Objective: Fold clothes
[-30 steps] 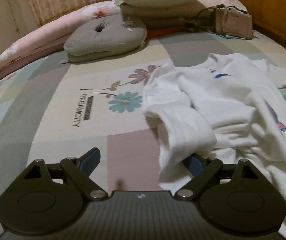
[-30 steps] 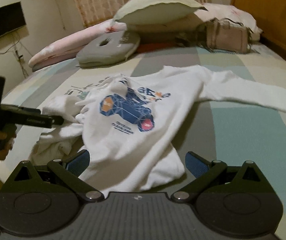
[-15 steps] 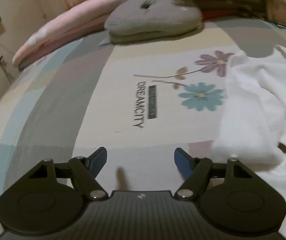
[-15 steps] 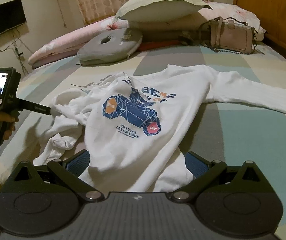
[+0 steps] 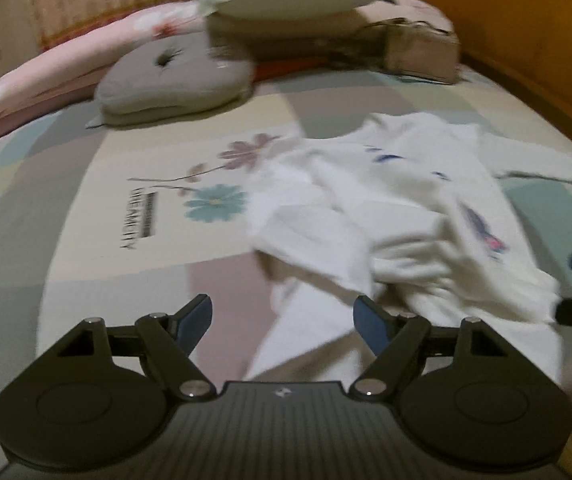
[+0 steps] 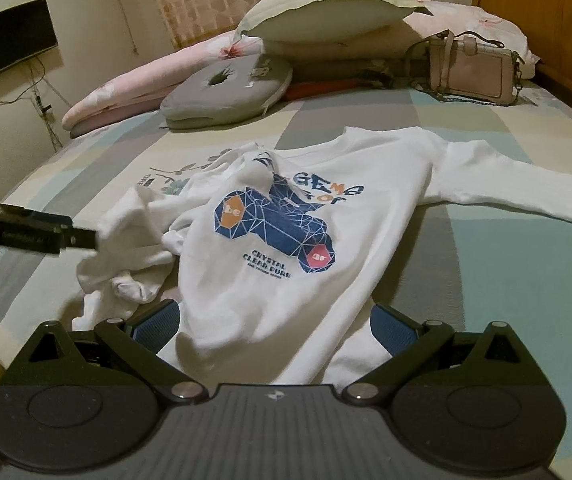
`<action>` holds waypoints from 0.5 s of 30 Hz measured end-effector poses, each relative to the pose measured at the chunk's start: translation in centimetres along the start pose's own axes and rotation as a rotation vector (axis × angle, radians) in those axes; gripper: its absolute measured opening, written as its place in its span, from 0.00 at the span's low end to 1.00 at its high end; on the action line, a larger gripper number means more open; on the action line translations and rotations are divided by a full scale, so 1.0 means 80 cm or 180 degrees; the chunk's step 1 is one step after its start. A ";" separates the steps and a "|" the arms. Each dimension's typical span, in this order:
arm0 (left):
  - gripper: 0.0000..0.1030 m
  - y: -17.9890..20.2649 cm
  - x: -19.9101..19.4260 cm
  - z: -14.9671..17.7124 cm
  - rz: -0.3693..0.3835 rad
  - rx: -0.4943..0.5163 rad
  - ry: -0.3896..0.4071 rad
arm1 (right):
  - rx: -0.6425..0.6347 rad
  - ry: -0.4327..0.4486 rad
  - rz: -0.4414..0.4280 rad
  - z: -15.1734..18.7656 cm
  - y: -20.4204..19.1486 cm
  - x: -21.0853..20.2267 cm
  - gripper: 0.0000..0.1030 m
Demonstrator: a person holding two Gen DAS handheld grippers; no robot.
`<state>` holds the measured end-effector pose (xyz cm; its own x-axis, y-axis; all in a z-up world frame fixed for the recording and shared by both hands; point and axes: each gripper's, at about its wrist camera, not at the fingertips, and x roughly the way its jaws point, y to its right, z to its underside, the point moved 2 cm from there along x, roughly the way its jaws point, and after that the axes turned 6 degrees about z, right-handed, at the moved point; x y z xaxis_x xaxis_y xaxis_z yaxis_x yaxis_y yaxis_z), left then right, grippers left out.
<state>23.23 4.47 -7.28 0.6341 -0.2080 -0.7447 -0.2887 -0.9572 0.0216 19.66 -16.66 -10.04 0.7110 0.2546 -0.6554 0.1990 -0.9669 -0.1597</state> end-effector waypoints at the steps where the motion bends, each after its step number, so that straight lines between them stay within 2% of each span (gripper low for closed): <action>1: 0.76 0.009 0.000 0.002 -0.0001 0.0063 0.0004 | -0.0001 0.0005 0.0001 0.000 0.000 -0.001 1.00; 4: 0.76 0.026 0.004 0.009 -0.0012 0.0206 -0.0017 | 0.0002 0.0020 0.0005 0.002 0.001 -0.006 1.00; 8: 0.76 0.024 0.019 0.016 -0.0013 0.0209 -0.0098 | 0.0064 0.0022 0.0005 0.005 0.008 -0.011 1.00; 10: 0.76 0.022 0.026 0.021 -0.0112 0.0103 -0.0167 | 0.0081 0.0008 -0.0008 0.008 0.009 -0.011 1.00; 15: 0.79 0.030 0.047 0.022 -0.0284 0.0160 -0.0064 | 0.0073 -0.0016 -0.0017 0.012 0.005 -0.008 1.00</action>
<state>23.66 1.72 -11.25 0.6446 -0.1179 -0.7554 -0.2676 -0.9603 -0.0785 18.68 -17.23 -10.39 0.7067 0.2598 -0.6581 0.1872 -0.9657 -0.1802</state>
